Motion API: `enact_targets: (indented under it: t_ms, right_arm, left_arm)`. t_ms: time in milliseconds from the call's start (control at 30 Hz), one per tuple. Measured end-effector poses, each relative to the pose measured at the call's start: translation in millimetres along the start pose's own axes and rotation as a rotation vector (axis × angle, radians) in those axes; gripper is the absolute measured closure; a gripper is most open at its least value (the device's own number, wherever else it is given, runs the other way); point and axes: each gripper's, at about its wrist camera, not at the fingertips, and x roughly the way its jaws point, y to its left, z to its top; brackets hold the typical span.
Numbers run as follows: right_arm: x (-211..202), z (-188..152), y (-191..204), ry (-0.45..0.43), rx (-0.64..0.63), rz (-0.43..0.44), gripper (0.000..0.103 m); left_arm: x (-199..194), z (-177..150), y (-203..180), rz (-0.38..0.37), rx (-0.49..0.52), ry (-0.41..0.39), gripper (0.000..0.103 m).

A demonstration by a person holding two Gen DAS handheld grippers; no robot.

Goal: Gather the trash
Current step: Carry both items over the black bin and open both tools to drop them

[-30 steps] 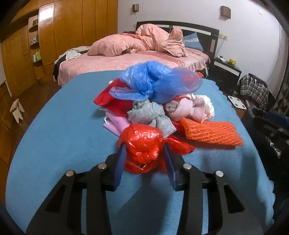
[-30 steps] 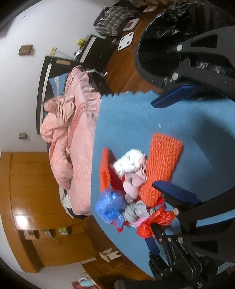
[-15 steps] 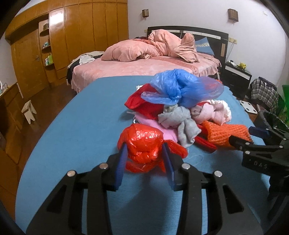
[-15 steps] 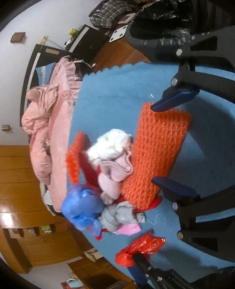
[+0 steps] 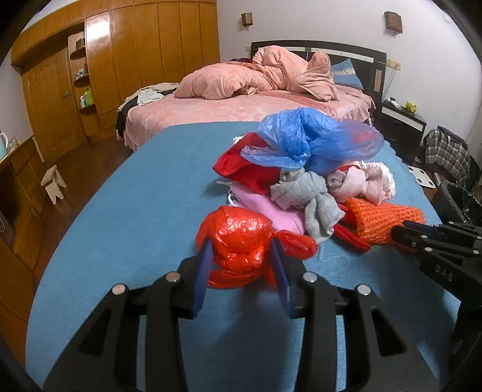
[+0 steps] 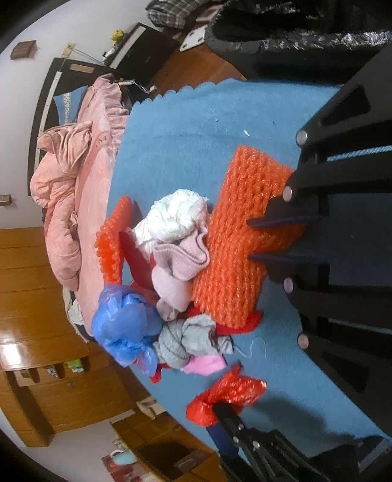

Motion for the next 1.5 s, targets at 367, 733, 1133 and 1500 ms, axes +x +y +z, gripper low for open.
enact_targets:
  t_ms: [367, 733, 1133, 1500]
  right_arm:
    - [-64, -2, -6, -0.093, 0.013, 0.039, 0.091]
    - [-132, 5, -64, -0.206, 0.104, -0.05, 0.091]
    - [-173, -31, -163, -0.218, 0.265, -0.249, 0.091]
    - [-191, -68, -228, -0.2, 0.372, -0.381, 0.091]
  left_arm:
    - [-41, 8, -18, -0.052, 0.014, -0.077, 0.066]
    - [-71, 36, -83, -0.205, 0.092, -0.148, 0.066]
    - [-76, 45, -191, -0.411, 0.214, -0.152, 0.066]
    - [-62, 51, -294, -0.576, 0.284, -0.118, 0.066]
